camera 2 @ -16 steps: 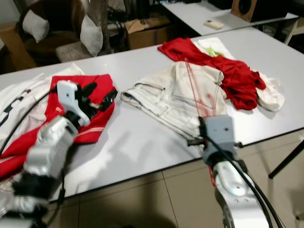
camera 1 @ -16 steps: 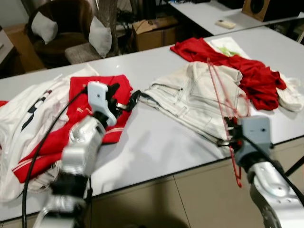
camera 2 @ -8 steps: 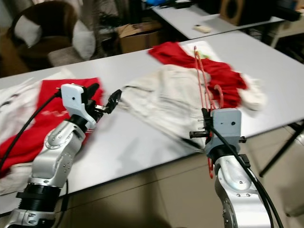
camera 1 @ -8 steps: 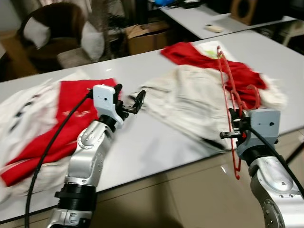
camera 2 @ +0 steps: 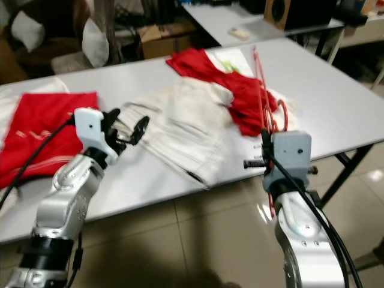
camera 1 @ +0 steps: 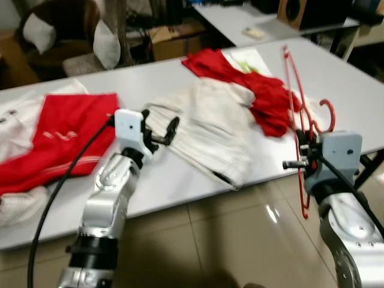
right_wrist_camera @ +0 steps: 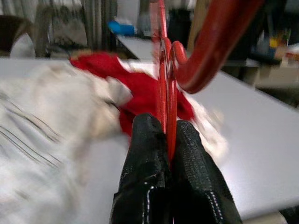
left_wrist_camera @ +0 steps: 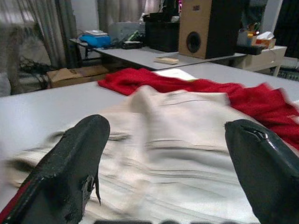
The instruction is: Hang hanger
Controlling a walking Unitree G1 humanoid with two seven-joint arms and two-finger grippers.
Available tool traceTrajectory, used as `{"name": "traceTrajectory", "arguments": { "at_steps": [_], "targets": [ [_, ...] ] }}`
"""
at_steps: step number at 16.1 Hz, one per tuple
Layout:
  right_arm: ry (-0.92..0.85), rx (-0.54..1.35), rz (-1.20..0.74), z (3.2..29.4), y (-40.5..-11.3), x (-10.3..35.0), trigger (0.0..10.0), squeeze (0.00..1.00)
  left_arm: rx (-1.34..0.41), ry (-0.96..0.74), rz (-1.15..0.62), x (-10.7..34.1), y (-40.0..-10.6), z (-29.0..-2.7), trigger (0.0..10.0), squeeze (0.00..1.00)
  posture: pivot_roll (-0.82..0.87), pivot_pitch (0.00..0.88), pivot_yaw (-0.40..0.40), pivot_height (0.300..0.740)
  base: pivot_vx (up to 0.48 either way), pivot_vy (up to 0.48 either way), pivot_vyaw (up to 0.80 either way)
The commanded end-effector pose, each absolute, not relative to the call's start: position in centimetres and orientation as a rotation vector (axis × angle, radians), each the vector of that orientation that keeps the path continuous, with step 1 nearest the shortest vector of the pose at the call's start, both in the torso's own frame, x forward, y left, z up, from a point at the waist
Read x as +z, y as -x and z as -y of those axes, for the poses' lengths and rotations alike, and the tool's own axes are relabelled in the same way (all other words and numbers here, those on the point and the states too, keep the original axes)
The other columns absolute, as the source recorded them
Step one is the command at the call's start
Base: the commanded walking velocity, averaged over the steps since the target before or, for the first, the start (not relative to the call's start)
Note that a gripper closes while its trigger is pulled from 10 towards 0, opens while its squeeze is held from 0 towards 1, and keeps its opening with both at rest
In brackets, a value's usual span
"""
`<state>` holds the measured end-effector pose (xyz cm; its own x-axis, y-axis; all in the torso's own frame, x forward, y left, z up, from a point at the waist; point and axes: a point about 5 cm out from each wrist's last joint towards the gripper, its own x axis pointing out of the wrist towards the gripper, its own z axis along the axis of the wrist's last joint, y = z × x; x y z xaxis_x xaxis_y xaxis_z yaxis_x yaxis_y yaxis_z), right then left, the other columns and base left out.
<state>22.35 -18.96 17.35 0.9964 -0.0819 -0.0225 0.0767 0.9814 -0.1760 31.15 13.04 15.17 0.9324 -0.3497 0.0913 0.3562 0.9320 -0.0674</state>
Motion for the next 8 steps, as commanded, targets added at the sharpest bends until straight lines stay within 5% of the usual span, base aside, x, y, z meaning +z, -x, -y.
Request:
{"name": "traceTrajectory", "arguments": {
  "at_steps": [1, 7, 8],
  "targets": [
    [0.165, -0.08, -0.005, 19.1, -22.3, 17.8, 10.0, 0.0, -0.365, 0.059, 0.093, 15.7, -31.2, -13.1, 10.0, 0.67, -0.21, 0.0, 0.114, 0.74, 0.0, -0.48, 0.0],
    [0.204, -0.131, -0.086, 19.9, -21.9, 16.3, 10.0, 0.0, -0.37, 0.03, 0.077, 15.4, -31.1, -12.5, 10.0, 0.67, -0.21, 0.0, 0.107, 0.74, 0.0, -0.446, 0.0],
    [0.171, -0.168, -0.119, 20.0, -22.0, 15.7, 10.0, 0.0, -0.36, 0.018, 0.055, 15.2, -31.1, -12.5, 10.0, 0.51, -0.2, 0.0, 0.104, 0.74, 0.0, 0.0, 0.0]
  ]
}}
